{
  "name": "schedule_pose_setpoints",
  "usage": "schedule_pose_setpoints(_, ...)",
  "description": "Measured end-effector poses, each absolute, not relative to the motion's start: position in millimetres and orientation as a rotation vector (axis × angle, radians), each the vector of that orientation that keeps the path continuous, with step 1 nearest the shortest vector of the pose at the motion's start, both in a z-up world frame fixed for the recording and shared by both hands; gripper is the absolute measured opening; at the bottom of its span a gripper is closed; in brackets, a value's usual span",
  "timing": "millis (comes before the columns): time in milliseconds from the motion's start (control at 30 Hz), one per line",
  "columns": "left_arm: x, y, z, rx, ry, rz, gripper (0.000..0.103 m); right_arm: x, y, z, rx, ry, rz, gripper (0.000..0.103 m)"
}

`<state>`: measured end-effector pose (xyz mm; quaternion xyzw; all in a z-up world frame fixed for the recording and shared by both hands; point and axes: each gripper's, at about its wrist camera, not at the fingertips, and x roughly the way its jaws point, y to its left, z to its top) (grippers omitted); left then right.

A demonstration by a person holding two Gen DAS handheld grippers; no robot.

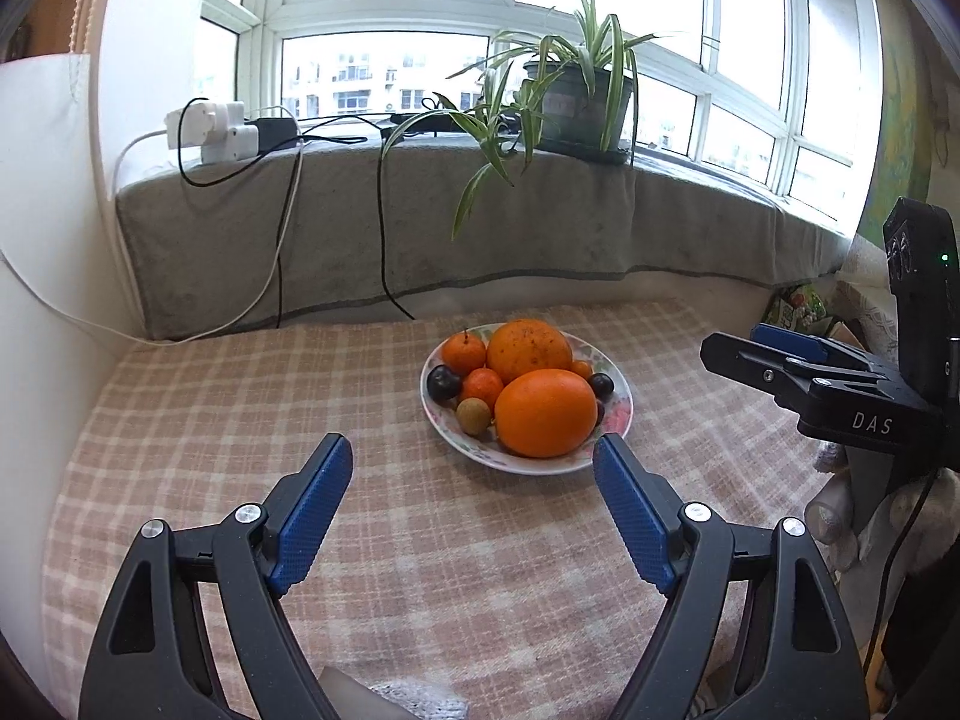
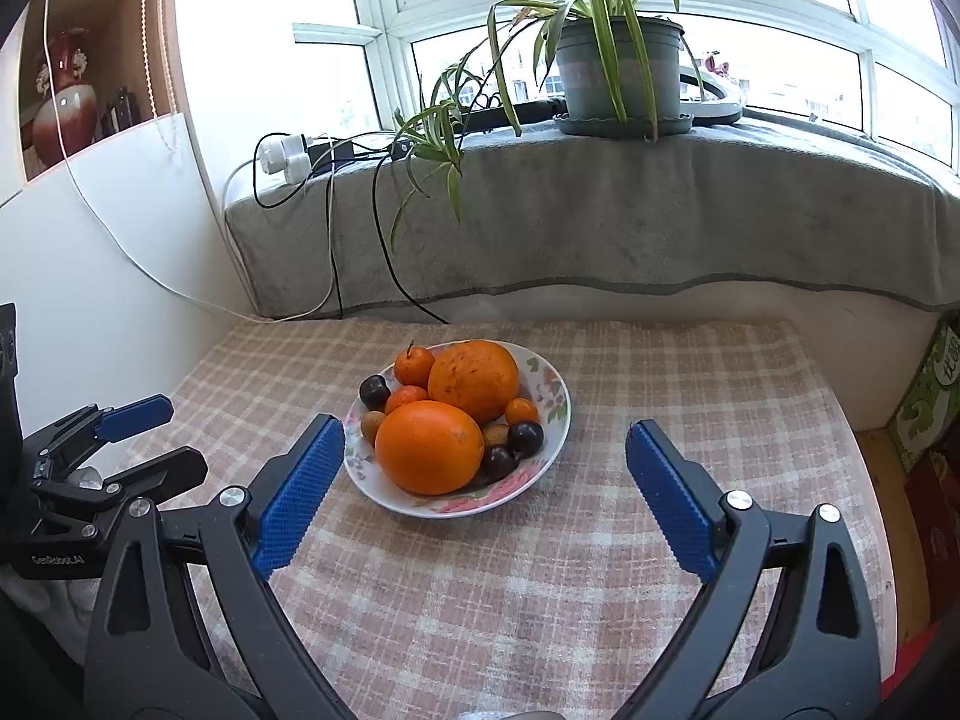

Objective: Organize fruits

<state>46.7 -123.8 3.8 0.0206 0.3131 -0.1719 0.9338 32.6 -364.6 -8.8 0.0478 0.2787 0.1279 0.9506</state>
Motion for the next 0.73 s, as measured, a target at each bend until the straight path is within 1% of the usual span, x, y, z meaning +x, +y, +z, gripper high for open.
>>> schedule_pose_setpoints(733,35.5,-111.0,2.8,0.032,0.625,-0.322,0.083,25.6,-358.2,-13.8,0.094,0.590,0.263,0.097)
